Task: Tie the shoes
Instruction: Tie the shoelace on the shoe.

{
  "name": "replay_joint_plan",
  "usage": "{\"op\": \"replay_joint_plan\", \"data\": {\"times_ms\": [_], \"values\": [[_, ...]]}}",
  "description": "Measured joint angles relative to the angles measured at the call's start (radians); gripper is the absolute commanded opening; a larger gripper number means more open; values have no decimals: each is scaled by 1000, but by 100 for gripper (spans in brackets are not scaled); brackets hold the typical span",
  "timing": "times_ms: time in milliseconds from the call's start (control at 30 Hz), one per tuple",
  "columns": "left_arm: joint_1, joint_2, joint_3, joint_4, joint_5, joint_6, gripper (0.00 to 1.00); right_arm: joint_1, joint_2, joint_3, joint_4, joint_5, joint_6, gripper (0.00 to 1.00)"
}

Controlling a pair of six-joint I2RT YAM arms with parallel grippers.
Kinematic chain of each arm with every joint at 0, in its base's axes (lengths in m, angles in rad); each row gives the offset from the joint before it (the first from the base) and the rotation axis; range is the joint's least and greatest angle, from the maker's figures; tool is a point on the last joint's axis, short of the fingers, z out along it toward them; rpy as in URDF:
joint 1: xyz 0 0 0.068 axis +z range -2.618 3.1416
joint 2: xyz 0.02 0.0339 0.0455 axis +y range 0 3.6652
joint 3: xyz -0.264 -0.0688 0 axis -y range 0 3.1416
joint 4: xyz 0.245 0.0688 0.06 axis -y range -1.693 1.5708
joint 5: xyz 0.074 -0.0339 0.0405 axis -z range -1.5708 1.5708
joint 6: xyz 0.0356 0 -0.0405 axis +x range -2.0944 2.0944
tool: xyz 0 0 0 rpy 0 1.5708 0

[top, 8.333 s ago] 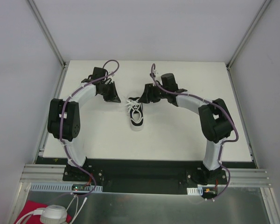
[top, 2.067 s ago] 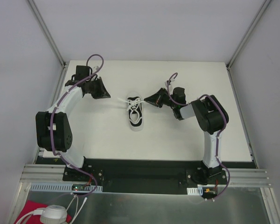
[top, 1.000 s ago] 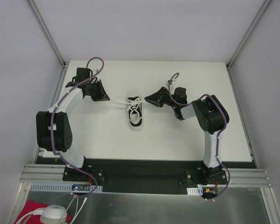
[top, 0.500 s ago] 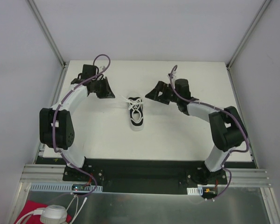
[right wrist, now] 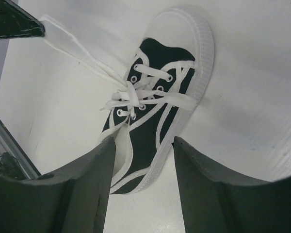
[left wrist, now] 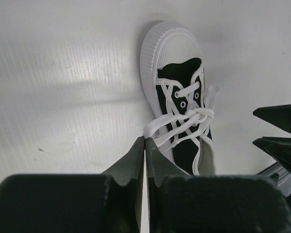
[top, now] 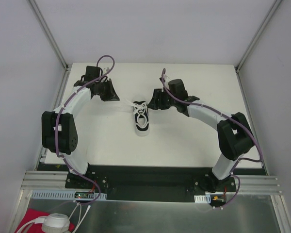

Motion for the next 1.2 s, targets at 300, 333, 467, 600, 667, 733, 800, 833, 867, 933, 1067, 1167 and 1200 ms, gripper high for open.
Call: {"op": "replay_joint_plan", "data": {"times_ms": [300,333,467,600,667,733,800,833,867,933,1067,1167,1200], "values": [[0,0,0,0,0,0,0,44,85,-2,40,-37,117,48],[0,0,0,0,0,0,0,53,89,-2,48,-39,128,48],[0,0,0,0,0,0,0,85,105,0,81,-42,169,44],[0,0,0,0,0,0,0,105,127,21,92,-44,197,43],[0,0,0,0,0,0,0,111,142,35,100,-45,208,43],[0,0,0,0,0,0,0,113,161,52,105,-47,222,43],[0,0,0,0,0,0,0,113,179,64,111,-47,235,43],[0,0,0,0,0,0,0,113,187,68,112,-47,240,43],[0,0,0,0,0,0,0,113,193,71,112,-47,248,43],[0,0,0,0,0,0,0,113,201,72,113,-46,259,43],[0,0,0,0,0,0,0,114,208,72,112,-35,280,41],[0,0,0,0,0,0,0,115,208,72,112,-15,291,40],[0,0,0,0,0,0,0,116,208,72,111,-10,295,39]]}}
